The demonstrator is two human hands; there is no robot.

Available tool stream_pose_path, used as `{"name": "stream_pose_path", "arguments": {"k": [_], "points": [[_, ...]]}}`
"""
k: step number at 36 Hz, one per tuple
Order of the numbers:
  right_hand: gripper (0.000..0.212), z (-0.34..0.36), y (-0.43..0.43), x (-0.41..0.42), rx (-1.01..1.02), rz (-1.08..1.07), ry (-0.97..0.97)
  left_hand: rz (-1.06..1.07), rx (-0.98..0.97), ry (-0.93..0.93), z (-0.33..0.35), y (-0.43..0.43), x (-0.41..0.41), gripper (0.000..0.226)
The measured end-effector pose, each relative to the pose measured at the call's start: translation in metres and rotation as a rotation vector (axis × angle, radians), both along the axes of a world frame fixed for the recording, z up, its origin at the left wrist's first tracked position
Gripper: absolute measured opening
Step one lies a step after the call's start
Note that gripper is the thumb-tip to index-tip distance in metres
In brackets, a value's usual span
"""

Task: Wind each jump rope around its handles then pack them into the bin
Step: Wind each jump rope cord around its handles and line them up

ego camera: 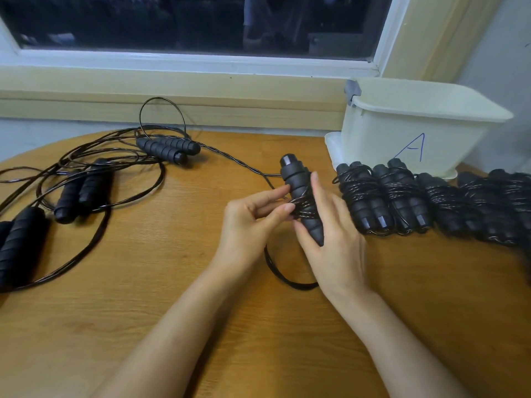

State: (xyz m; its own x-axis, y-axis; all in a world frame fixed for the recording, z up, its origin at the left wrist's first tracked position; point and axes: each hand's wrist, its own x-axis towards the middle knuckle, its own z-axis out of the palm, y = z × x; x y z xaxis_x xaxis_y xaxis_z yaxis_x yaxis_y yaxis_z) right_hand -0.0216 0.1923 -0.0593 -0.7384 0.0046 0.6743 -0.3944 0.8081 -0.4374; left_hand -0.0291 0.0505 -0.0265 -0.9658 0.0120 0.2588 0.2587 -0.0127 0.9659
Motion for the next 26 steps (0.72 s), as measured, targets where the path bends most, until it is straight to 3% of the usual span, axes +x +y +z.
{"name": "stream_pose_path", "arguments": {"k": [6, 12, 16, 19, 22, 26], "points": [[0.058, -0.0024, 0.0004, -0.0008, -0.12, 0.149, -0.006, 0.03, 0.113, -0.026, 0.0028, -0.0036, -0.0022, 0.028], [0.059, 0.0014, -0.0049, 0.0037, -0.35, 0.33, -0.072, 0.075, 0.202, -0.111, 0.0022, -0.0045, -0.0048, 0.06], [0.057, 0.0023, -0.0036, 0.0057, -0.516, 0.443, -0.177, -0.021, 0.218, -0.21, 0.001, -0.0075, -0.0075, 0.083], [0.056, 0.0027, -0.0029, 0.0078, -0.598, 0.495, -0.223, -0.081, 0.163, -0.205, 0.0038, -0.0076, -0.0053, 0.074], [0.056, 0.0029, -0.0041, 0.0077, -0.59, 0.505, -0.227, -0.092, 0.183, -0.201, 0.0043, -0.0066, -0.0043, 0.06], [0.053, 0.0026, -0.0053, 0.0028, -0.402, 0.361, -0.09, -0.007, 0.234, -0.208, 0.003, -0.0058, -0.0051, 0.06]]}}
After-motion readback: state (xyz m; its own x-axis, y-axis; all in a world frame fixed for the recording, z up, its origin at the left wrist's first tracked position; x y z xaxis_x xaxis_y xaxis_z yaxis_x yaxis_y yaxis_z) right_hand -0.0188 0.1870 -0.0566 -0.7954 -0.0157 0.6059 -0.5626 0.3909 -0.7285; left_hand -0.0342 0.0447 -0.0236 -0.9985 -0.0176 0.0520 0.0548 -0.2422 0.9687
